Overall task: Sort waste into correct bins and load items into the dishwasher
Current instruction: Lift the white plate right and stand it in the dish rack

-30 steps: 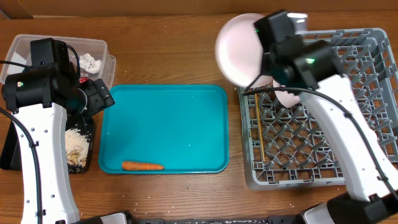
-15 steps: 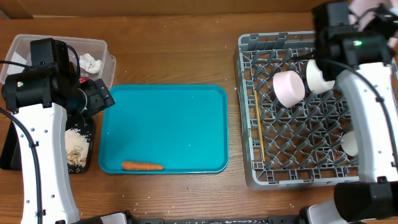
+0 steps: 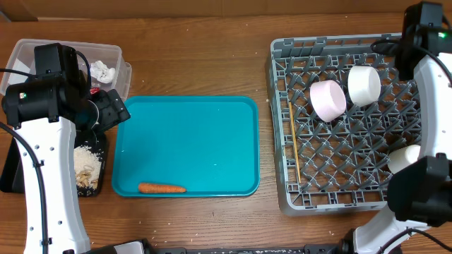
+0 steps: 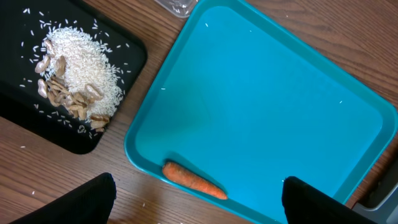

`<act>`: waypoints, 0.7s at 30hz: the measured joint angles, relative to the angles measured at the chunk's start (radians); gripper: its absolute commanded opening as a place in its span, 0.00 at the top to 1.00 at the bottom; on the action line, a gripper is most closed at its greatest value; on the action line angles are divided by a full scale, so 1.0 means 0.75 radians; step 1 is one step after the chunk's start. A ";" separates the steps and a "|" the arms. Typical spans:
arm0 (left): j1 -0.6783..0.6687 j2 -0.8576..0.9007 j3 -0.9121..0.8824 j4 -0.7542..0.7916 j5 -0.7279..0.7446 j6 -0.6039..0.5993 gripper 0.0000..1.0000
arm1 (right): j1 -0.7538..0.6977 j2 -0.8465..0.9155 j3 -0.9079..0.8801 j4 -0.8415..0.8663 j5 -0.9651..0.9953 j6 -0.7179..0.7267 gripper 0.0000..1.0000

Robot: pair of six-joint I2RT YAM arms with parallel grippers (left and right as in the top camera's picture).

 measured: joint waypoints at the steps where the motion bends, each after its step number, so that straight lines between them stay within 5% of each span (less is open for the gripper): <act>1: 0.000 0.000 0.000 0.001 0.000 0.000 0.12 | 0.000 0.011 -0.014 0.013 -0.010 0.001 0.96; 21: 0.000 0.000 0.000 0.004 0.000 0.000 0.12 | 0.043 0.083 -0.205 0.093 -0.144 0.027 0.96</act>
